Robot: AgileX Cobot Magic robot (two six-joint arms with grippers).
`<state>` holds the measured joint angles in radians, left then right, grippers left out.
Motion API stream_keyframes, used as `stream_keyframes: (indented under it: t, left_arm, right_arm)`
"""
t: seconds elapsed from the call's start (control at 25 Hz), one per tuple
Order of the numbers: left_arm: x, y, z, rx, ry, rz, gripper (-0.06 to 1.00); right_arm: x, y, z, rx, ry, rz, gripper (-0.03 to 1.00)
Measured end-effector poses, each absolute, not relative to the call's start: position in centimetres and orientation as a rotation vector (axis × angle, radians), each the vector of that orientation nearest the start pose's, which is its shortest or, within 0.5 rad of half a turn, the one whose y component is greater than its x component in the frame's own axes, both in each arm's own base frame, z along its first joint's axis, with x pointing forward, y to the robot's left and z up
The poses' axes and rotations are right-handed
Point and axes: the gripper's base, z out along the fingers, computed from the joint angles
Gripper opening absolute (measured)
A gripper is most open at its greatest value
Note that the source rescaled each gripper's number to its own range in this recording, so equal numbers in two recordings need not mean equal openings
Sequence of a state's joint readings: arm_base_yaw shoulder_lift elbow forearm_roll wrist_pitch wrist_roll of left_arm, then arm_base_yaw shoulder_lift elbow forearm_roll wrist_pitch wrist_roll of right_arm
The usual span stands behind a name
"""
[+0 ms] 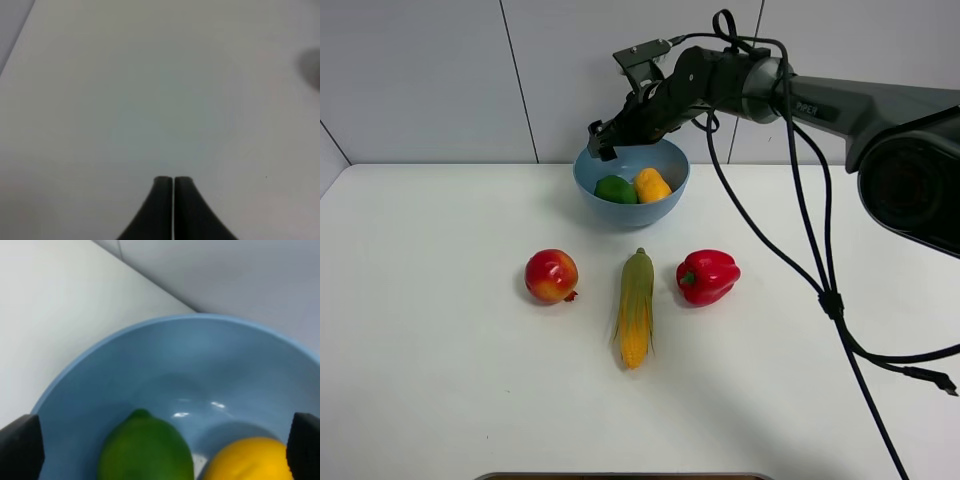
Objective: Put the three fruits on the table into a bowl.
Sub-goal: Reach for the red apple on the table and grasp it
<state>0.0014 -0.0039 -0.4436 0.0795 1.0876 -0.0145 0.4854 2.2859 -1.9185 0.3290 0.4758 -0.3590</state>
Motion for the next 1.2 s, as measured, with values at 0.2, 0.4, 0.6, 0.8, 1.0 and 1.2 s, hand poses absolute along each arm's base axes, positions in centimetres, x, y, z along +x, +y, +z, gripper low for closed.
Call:
stream_keyframes:
  t: [0.2,0.4,0.6,0.8,1.0,1.2]
  left_arm:
    - [-0.1,0.6,26.0,-0.019,2.122,0.089,0.00]
    - [-0.1,0.6,26.0,-0.019,2.122,0.089,0.00]
    - [-0.1,0.6,26.0,-0.019,2.122,0.089,0.00]
    - [-0.1,0.6,26.0,-0.019,2.122,0.089,0.00]
    - [-0.1,0.6,26.0,-0.019,2.122,0.089,0.00]
    - [-0.1,0.6,26.0,-0.019,2.122,0.089,0.00]
  right_arm:
    - [45.4,25.1,23.6,-0.696,2.198,0.344,1.00]
    - [44.2,24.2,27.0,-0.654,2.214,0.329,1.00]
    - [42.6,23.3,30.3,-0.649,2.221,0.313,1.00]
    - [40.2,21.9,36.0,-0.633,2.129,0.310,1.00]
    - [37.9,20.4,39.6,-0.641,2.090,0.267,1.00]
    - [35.3,18.5,43.3,-0.624,2.058,0.216,1.00]
